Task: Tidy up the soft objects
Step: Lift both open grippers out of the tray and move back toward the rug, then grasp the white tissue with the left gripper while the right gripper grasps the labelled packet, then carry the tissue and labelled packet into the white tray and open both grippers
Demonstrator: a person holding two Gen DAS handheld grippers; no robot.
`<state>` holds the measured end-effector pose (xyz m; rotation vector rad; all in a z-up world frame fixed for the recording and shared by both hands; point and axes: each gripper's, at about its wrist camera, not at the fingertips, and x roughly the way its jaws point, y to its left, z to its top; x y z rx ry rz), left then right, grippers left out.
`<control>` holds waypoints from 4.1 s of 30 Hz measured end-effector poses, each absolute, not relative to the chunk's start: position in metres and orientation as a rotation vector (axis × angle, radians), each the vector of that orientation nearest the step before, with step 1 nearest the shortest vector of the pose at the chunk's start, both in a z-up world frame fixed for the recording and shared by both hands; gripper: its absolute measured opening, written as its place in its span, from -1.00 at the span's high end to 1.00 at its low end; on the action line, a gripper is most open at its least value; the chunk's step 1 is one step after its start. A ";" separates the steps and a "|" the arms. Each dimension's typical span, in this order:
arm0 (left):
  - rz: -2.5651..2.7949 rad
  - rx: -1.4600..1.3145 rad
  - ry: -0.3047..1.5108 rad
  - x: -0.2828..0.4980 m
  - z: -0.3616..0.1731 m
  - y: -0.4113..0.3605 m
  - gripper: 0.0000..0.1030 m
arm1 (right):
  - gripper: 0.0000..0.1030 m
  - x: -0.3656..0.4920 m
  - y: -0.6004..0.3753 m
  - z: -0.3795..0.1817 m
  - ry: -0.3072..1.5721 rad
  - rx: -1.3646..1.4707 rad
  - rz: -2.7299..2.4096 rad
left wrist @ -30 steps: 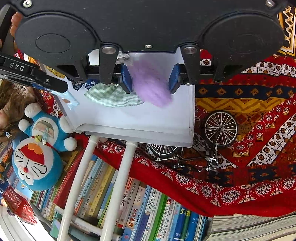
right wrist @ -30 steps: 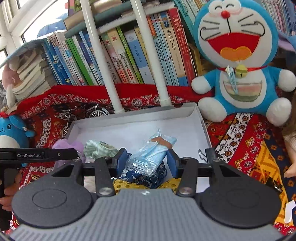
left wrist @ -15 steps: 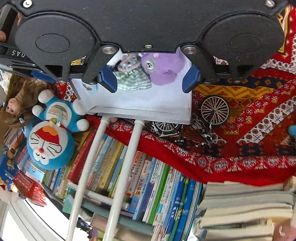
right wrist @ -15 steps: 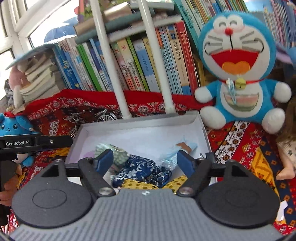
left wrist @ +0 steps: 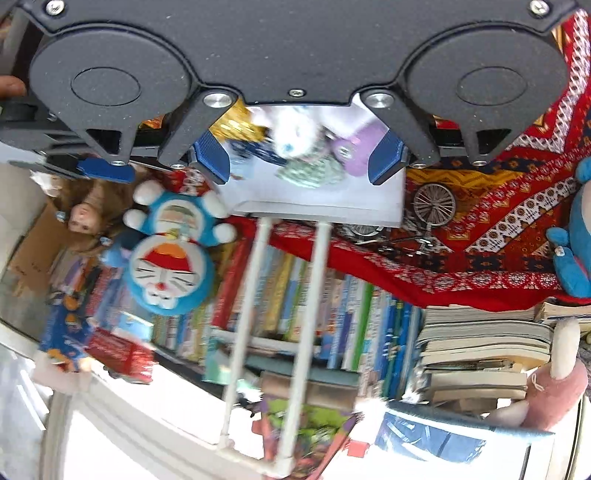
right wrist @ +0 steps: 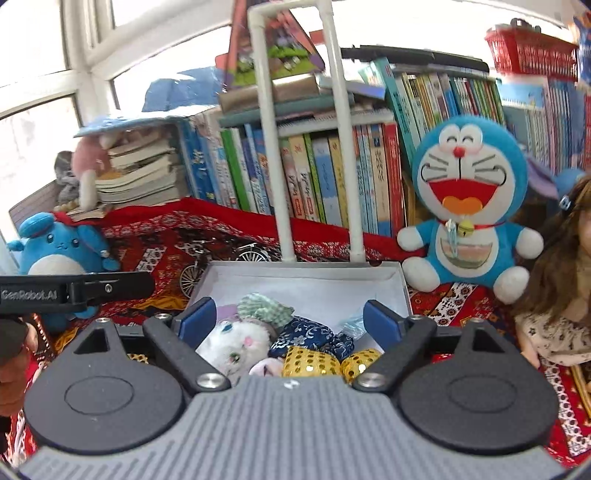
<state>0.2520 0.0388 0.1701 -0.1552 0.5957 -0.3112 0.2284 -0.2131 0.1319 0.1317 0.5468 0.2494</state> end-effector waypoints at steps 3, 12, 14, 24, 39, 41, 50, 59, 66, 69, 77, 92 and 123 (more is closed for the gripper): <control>-0.327 -0.131 0.562 0.223 0.171 0.029 -0.58 | -0.83 0.208 -0.214 0.136 0.525 0.106 0.258; -0.356 -0.093 0.463 0.147 0.173 0.009 -0.64 | -0.96 0.140 -0.234 0.138 0.429 0.067 0.269; -0.363 -0.101 0.452 0.135 0.170 0.007 -0.65 | -0.98 0.128 -0.238 0.136 0.409 0.057 0.265; -0.374 -0.111 0.386 0.083 0.148 0.002 -0.68 | -1.00 0.095 -0.261 0.127 0.371 0.128 0.321; -0.398 -0.090 0.365 0.037 0.118 -0.009 -0.71 | -1.00 0.073 -0.277 0.099 0.391 0.133 0.315; -0.403 -0.083 0.357 0.030 0.114 -0.013 -0.71 | -1.00 0.067 -0.282 0.095 0.386 0.133 0.310; -0.413 -0.056 0.346 0.008 0.098 -0.025 -0.71 | -1.00 0.024 -0.301 0.073 0.340 0.141 0.246; -0.450 -0.064 0.404 0.005 0.088 -0.037 -0.28 | -0.83 -0.030 -0.307 0.050 0.267 0.101 0.132; -0.498 -0.070 0.443 0.002 0.080 -0.055 -0.11 | -0.61 -0.069 -0.300 0.022 0.280 0.038 0.133; -0.506 -0.059 0.459 0.001 0.075 -0.069 -0.11 | -0.44 -0.078 -0.298 0.010 0.332 0.025 0.139; -0.470 -0.018 0.475 0.006 0.053 -0.109 -0.13 | -0.11 -0.081 -0.297 -0.019 0.435 0.026 0.156; -0.341 0.013 0.521 0.062 0.016 -0.167 -0.16 | 0.33 -0.077 -0.296 -0.035 0.427 0.025 0.161; -0.341 -0.032 0.565 0.067 0.087 -0.120 0.31 | 0.32 -0.029 -0.304 0.004 0.312 0.185 0.052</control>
